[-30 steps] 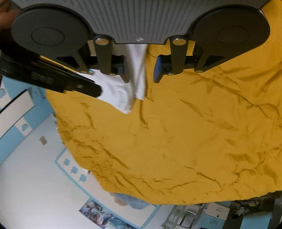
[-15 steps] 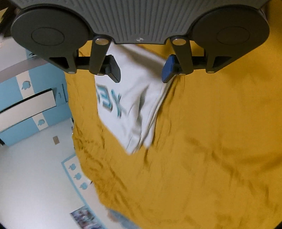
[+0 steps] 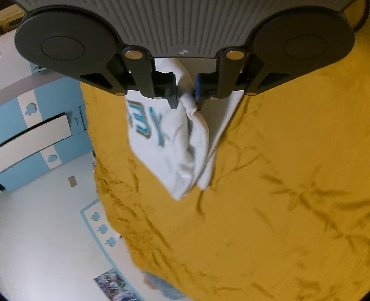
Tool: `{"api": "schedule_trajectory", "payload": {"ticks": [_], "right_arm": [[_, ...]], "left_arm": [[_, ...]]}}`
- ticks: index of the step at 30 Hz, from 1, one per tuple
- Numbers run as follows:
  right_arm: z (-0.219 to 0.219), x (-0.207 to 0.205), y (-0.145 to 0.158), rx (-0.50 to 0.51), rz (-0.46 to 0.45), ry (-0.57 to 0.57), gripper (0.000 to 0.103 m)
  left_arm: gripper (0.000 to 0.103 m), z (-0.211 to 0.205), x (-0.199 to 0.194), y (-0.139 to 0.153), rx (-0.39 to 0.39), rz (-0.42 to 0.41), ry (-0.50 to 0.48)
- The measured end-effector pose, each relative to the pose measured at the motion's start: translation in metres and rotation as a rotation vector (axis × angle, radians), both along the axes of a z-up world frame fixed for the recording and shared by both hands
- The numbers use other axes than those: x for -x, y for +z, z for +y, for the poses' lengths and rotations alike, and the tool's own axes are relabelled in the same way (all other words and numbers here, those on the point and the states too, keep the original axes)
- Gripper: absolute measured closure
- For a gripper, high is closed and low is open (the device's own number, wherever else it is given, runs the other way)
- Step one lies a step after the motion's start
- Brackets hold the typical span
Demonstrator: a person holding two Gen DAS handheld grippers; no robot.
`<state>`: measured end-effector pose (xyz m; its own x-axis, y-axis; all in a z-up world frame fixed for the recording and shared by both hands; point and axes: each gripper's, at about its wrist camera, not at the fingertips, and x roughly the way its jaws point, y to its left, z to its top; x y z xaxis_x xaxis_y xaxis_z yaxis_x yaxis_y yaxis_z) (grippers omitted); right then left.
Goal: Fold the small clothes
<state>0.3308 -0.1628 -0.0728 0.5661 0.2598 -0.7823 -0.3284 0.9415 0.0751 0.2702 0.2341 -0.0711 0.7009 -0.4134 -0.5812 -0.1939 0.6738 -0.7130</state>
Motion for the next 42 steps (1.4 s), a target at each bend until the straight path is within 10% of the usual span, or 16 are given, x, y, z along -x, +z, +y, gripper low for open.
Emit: {"api": "schedule_trajectory", "payload": {"ticks": [5,14,32,42], "right_arm": [[-0.008,-0.001,0.000,-0.023,-0.006,-0.029,0.103],[-0.025,-0.003,-0.013,-0.081,0.072,-0.062,0.103],[-0.058,0.002,-0.020,-0.186,0.137,-0.118,0.103],[-0.099,0.004,0.004,-0.290,0.067,-0.213,0.084]], "left_arm": [[0.091,-0.006,0.008,0.015,-0.074,-0.017,0.001],[0.091,-0.002,0.014,-0.048,-0.116,0.161,0.010],[0.097,-0.027,0.030,-0.029,-0.359,0.311,-0.029],[0.071,-0.034,0.036,0.021,-0.416,0.115,-0.009]]}}
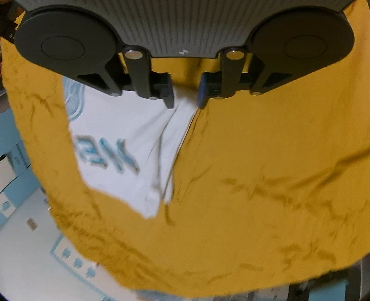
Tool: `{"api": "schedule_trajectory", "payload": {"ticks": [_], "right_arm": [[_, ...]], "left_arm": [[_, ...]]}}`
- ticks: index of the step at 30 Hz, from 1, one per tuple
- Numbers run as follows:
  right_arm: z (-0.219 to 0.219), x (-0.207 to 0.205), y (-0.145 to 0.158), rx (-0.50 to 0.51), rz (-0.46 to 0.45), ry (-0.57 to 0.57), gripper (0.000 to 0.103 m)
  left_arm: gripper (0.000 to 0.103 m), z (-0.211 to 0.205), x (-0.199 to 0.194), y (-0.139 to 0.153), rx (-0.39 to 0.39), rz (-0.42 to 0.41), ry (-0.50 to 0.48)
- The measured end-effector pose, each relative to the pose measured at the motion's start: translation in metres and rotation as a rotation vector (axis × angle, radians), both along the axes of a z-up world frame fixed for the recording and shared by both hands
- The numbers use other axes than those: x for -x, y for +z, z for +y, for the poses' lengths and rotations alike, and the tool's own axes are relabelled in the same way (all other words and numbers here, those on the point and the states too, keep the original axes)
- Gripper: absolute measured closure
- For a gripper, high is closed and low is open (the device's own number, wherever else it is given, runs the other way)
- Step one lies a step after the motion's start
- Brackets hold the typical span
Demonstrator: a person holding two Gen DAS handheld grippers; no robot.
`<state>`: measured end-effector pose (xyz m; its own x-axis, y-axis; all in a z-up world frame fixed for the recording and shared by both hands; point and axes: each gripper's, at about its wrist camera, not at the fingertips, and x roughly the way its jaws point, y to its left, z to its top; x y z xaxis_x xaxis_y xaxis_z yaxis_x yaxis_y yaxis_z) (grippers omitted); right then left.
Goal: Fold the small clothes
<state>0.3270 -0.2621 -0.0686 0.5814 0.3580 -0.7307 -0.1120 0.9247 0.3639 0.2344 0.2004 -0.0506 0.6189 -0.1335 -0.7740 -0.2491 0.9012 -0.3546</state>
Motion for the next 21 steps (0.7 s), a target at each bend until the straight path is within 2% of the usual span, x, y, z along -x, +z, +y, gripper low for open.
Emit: {"api": "schedule_trajectory", "payload": {"ticks": [2,4,7,9,10,15,19,21], "right_arm": [[0.000,-0.005,0.001,-0.028,-0.010,-0.006,0.081],[0.001,-0.010,0.000,-0.053,-0.014,-0.003,0.076],[0.007,-0.019,-0.003,-0.092,-0.021,0.007,0.067],[0.011,-0.027,-0.006,-0.114,-0.020,0.010,0.064],[0.013,-0.032,-0.008,-0.127,-0.019,0.009,0.059],[0.017,-0.065,-0.022,-0.212,0.008,-0.018,0.053],[0.015,-0.093,-0.037,-0.294,0.079,-0.060,0.053],[0.015,-0.108,-0.045,-0.335,0.103,-0.073,0.053]], "left_arm": [[0.056,0.001,-0.008,0.005,0.001,-0.042,-0.017],[0.047,-0.002,-0.019,0.007,-0.004,-0.068,-0.041],[0.037,-0.006,-0.036,0.003,0.002,-0.098,-0.064],[0.030,-0.008,-0.052,-0.002,0.011,-0.108,-0.085],[0.027,-0.007,-0.059,-0.005,0.019,-0.114,-0.099],[0.027,0.012,-0.094,-0.030,0.100,-0.103,-0.083],[0.026,0.037,-0.123,-0.056,0.291,-0.084,-0.082],[0.027,0.045,-0.138,-0.068,0.352,-0.067,-0.076]]}}
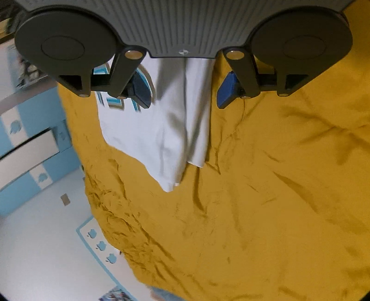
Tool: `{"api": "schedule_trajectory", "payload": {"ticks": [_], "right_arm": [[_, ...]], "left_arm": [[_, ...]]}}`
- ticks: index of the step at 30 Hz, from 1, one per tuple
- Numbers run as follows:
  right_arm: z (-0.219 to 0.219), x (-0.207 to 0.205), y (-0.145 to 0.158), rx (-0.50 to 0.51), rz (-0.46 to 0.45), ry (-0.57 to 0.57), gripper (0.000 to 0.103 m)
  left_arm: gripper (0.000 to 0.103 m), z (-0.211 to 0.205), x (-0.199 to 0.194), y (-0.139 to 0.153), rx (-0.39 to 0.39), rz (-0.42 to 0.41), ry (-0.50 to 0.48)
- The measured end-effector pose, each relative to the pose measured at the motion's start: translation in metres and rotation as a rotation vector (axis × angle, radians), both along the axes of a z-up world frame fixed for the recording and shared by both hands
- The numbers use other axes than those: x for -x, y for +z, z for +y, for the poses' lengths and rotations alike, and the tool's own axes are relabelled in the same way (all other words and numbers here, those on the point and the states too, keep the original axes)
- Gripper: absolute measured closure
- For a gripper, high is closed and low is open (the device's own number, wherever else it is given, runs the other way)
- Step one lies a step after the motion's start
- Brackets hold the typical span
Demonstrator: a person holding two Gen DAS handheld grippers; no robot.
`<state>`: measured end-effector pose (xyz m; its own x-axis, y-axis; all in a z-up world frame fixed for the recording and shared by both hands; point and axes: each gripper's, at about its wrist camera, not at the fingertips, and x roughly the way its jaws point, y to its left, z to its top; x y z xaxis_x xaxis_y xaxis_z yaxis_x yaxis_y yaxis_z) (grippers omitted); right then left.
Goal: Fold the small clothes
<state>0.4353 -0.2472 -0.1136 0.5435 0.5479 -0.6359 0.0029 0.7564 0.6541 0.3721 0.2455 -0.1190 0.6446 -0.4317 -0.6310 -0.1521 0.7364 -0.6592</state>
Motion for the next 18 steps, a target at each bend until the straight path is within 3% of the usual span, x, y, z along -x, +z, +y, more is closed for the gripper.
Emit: {"api": "schedule_trajectory", "payload": {"ticks": [6,12,15,18], "right_arm": [[0.001,-0.050,-0.023,-0.131,0.051,-0.046,0.053],[0.010,-0.095,-0.043,-0.232,0.061,-0.052,0.056],[0.015,-0.112,-0.053,-0.282,0.066,-0.058,0.067],[0.018,-0.122,-0.057,-0.315,0.075,-0.077,0.078]], "left_arm": [[0.033,0.008,-0.034,-0.026,0.090,-0.017,-0.014],[0.061,0.013,-0.050,-0.041,0.168,-0.052,0.002],[0.069,0.014,-0.053,-0.047,0.200,-0.051,0.024],[0.076,0.012,-0.048,-0.040,0.172,-0.074,0.031]]}}
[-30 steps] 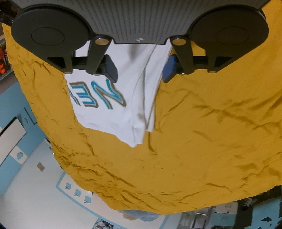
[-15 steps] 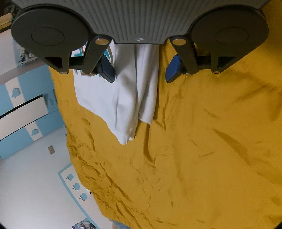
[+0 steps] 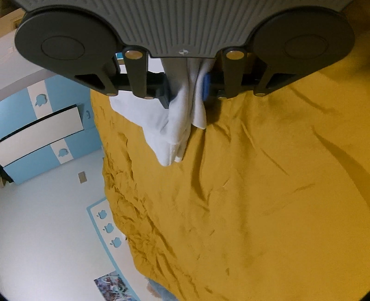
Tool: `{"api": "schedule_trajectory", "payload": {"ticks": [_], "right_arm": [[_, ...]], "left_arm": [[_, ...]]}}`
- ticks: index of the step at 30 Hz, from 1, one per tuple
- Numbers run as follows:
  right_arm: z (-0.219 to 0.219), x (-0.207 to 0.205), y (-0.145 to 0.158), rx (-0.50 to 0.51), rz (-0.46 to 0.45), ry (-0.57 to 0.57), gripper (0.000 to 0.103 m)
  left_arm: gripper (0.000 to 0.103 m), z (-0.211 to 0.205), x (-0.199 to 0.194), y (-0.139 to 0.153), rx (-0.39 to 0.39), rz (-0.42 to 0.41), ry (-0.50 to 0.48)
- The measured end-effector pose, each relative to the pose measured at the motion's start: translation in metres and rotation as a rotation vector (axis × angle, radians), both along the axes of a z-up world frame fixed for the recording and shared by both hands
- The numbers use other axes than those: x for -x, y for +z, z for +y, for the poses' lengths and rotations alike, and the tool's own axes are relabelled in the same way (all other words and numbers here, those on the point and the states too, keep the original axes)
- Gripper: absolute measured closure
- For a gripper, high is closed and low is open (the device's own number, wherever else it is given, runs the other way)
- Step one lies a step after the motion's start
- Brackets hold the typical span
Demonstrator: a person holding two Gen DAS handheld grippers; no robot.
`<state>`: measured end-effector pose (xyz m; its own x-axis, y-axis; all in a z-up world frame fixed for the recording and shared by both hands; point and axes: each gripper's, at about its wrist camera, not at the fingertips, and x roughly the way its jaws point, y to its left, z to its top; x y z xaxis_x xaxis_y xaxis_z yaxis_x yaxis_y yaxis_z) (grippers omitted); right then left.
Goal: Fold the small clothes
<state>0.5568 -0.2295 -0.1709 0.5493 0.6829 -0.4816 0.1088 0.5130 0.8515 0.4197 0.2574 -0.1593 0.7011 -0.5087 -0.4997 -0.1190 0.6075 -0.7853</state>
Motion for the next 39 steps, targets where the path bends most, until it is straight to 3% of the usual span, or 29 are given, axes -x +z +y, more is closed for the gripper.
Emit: {"api": "schedule_trajectory", "payload": {"ticks": [4,7,11,18,26,32,35,39], "right_arm": [[0.004,0.004,0.018,0.037,-0.054,0.011,0.091],[0.007,0.012,0.043,0.058,-0.116,0.020,0.092],[0.013,0.033,0.092,0.100,-0.234,0.050,0.093],[0.008,0.091,0.170,0.082,-0.382,0.069,0.093],[-0.030,0.192,0.241,0.102,-0.528,0.063,0.093],[-0.074,0.258,0.256,0.060,-0.520,0.066,0.093],[-0.090,0.280,0.248,0.073,-0.467,0.066,0.093],[-0.097,0.282,0.215,0.106,-0.342,0.073,0.093]], "left_arm": [[0.081,-0.005,0.014,0.024,-0.050,-0.050,0.021],[0.083,-0.015,0.032,0.052,-0.137,-0.088,0.056],[0.084,-0.028,0.069,0.100,-0.197,-0.194,0.086],[0.084,-0.042,0.149,0.171,-0.199,-0.342,0.120],[0.084,-0.079,0.224,0.222,-0.179,-0.460,0.090],[0.084,-0.100,0.250,0.228,-0.161,-0.436,0.024],[0.084,-0.103,0.251,0.212,-0.163,-0.379,-0.006],[0.084,-0.106,0.233,0.176,-0.171,-0.259,-0.021]]}}
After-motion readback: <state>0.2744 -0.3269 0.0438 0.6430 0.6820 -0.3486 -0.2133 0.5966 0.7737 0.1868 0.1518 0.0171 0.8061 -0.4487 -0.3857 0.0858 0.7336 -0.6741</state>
